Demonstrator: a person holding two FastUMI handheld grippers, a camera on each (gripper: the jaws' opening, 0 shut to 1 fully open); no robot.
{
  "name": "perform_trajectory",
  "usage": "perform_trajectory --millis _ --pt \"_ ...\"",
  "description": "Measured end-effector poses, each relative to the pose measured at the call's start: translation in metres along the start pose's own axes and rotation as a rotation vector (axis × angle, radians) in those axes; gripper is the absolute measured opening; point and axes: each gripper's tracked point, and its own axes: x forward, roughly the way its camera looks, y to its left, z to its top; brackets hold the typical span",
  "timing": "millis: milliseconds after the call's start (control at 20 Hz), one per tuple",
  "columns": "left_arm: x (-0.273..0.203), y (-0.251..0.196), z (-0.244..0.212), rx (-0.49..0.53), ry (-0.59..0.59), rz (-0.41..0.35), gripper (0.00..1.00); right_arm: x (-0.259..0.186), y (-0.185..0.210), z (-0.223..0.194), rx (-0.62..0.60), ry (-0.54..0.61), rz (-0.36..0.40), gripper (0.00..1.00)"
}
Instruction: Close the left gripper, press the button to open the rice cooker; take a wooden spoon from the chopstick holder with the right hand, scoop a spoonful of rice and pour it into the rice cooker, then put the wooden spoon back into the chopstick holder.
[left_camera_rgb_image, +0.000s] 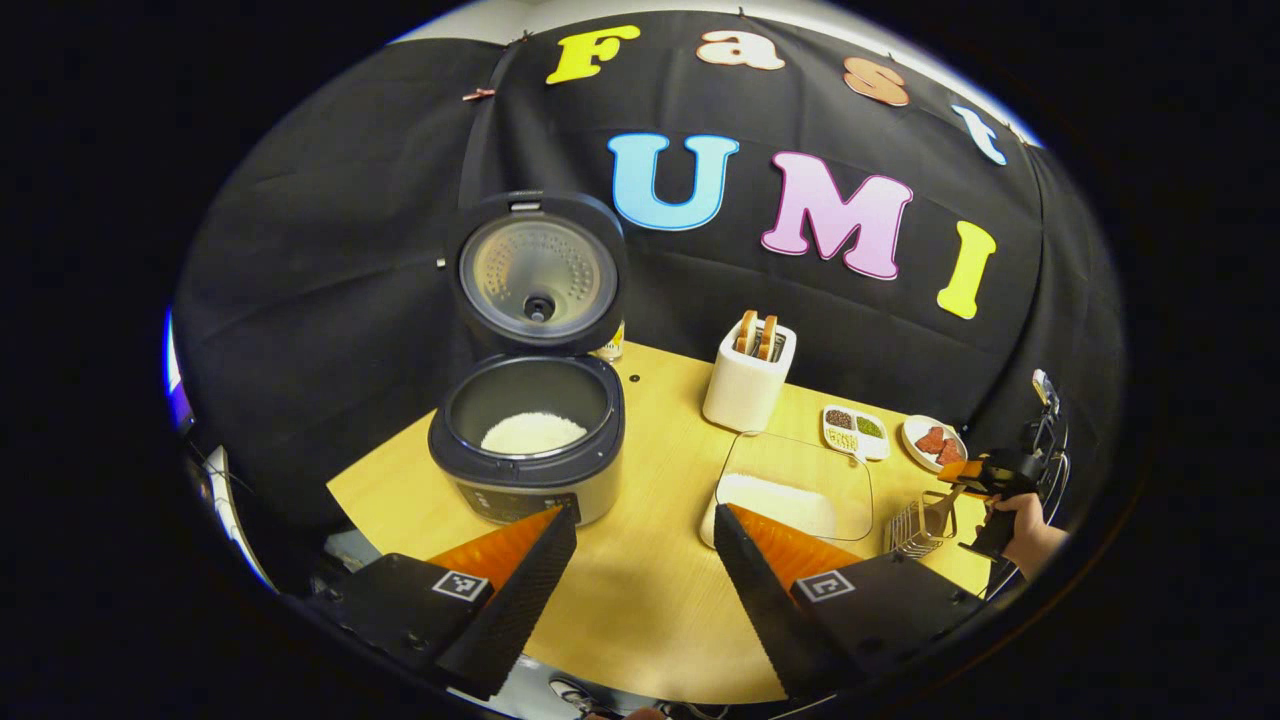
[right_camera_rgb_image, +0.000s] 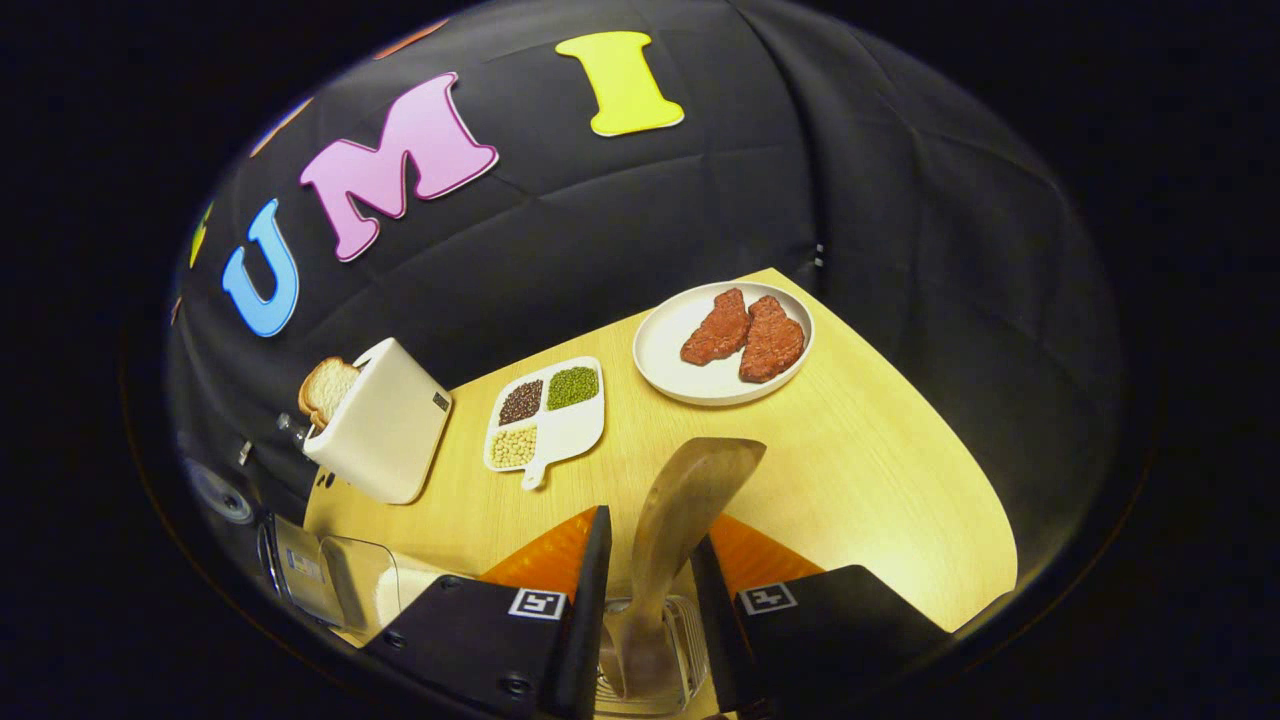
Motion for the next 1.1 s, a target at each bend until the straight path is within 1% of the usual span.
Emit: perform_trajectory --millis 50,100,150,200,250,300,400,450,600,750,950,1100 --pt "0.0 -0.001 -0.004 -0.007 0.006 -0.002 0.96 0.001 0.003 -0.007 0.018 0.027 0.008 0.48" --pt "0.0 -0.002 -0.007 -0.011 0.012 -0.005 0.96 0.001 -0.003 -0.008 0.018 0.041 -0.009 0.48" --pt "0.0 -0.002 -0.009 -0.01 0.014 -0.006 0.96 0.001 -0.006 -0.01 0.01 0.037 -0.018 0.4" --pt "0.001 -0.001 -0.009 -0.006 0.015 -0.002 0.96 0.0 -0.009 -0.008 0.003 0.036 -0.026 0.21" --pt "0.002 0.001 -0.01 -0.004 0.012 -0.001 0.96 -0.002 -0.005 -0.009 0.005 0.035 -0.022 0.11" --pt "0.001 0.002 -0.01 -0.008 0.009 -0.003 0.96 -0.002 0.0 -0.009 0.005 0.033 -0.008 0.18" --pt "0.0 0.002 -0.007 -0.016 0.004 -0.017 0.96 -0.01 -0.001 -0.001 -0.02 -0.011 -0.024 0.13" --pt "0.0 0.003 -0.007 -0.013 0.001 -0.023 0.96 -0.017 0.004 0.006 -0.028 -0.039 -0.019 0.11" --pt "-0.001 0.012 -0.003 0.004 -0.015 -0.027 0.96 -0.043 0.018 0.025 -0.062 -0.114 -0.018 0.11" --pt "-0.003 0.021 0.0 -0.01 -0.024 -0.051 0.96 -0.073 0.036 0.045 -0.088 -0.176 -0.003 0.11" --pt "0.002 0.044 0.005 0.011 -0.037 -0.068 0.96 -0.11 0.079 0.059 -0.145 -0.257 0.049 0.11" --pt "0.007 0.066 0.01 0.034 -0.046 -0.082 0.96 -0.127 0.121 0.055 -0.172 -0.29 0.09 0.11"
